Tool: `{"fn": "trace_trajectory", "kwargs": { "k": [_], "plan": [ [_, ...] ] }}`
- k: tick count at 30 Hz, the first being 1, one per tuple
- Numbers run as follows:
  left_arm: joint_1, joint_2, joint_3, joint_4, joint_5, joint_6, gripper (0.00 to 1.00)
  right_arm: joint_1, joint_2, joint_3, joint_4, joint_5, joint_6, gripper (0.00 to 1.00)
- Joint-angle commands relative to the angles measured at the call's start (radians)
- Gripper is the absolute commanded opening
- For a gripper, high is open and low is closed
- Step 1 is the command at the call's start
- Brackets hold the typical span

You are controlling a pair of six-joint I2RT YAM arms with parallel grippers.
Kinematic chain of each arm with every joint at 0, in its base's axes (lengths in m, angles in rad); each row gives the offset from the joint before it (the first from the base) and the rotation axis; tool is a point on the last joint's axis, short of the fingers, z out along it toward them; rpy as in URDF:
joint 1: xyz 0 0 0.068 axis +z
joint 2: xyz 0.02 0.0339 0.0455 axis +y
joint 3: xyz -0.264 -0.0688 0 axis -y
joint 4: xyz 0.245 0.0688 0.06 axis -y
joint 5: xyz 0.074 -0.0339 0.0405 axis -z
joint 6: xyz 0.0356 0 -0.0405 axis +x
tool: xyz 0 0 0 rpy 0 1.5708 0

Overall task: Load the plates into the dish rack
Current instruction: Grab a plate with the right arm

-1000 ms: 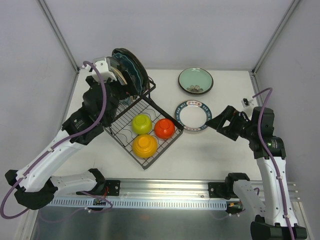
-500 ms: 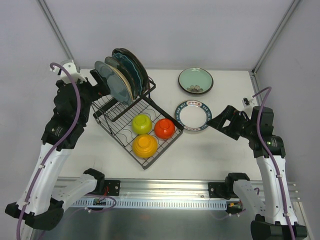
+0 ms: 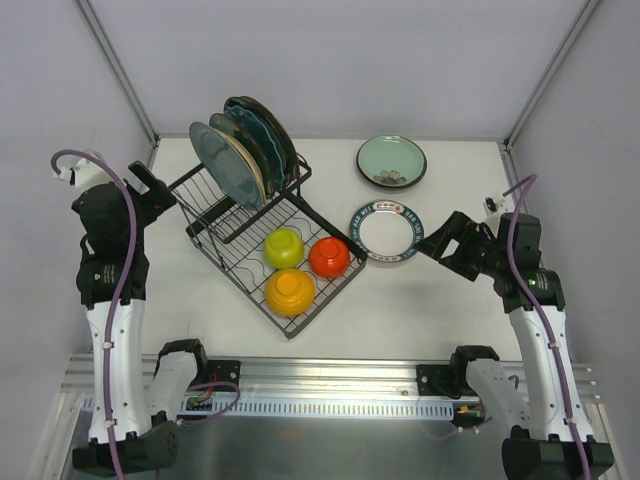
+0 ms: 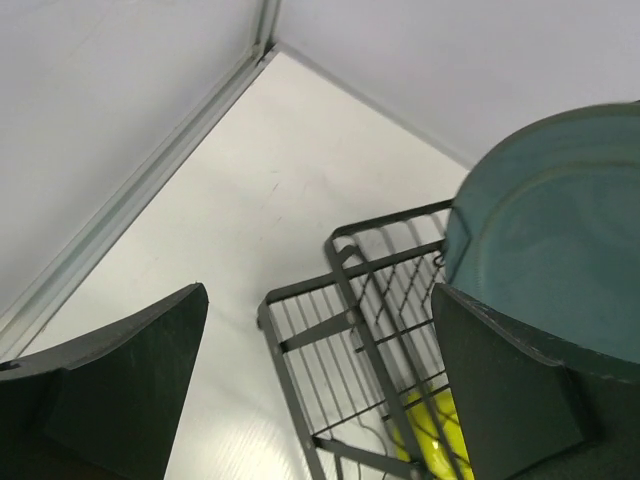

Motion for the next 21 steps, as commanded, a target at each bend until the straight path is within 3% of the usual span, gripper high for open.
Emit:
{"fn": "trace_trajectory", "kwargs": {
  "k": [1,9,14,21],
  "plan": [
    [0.060,-0.073,-0.074,-0.003,0.064,-0.034,0.95,-0.006,0.016,-0.044,0.070,0.035,0.037,0.94],
    [0.112,-0.291,-0.284,-0.021,-0.008,0.029,0.96,0.001,0.114,-0.152,0.237,0.084,0.140,0.91],
    [0.111,-0.412,-0.382,-0.050,-0.012,0.078,0.99,0.020,0.255,-0.195,0.389,0.158,0.175,0.89],
    [0.036,-0.649,-0.491,-0.067,-0.087,0.103,0.99,0.029,0.473,-0.189,0.557,0.233,0.198,0.86]
  ]
}}
